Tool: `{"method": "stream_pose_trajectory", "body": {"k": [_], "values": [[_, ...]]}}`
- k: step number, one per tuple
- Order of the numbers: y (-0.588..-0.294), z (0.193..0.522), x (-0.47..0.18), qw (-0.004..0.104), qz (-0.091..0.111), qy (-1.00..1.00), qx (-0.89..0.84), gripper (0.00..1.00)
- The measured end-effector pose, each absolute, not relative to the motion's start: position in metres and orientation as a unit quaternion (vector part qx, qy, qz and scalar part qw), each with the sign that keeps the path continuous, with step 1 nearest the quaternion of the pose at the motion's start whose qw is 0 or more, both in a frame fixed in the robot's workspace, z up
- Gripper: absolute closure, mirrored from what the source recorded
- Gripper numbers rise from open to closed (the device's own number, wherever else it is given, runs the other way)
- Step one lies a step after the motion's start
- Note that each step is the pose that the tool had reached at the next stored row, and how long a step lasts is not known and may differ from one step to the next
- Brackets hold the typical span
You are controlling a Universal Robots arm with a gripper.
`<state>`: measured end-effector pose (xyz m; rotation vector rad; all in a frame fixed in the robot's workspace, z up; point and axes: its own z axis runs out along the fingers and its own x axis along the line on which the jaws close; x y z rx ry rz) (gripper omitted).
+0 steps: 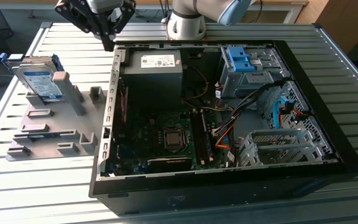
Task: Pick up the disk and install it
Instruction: 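Reach for the disk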
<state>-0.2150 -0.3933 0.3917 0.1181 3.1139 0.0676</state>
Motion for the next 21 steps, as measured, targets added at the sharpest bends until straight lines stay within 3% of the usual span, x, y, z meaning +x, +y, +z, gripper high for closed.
{"method": "stream_pose_trajectory", "body": {"k": [21], "values": [[-0.393, 0.391, -0.229, 0.012, 0.022, 0.999, 0.038, 0.89]]}}
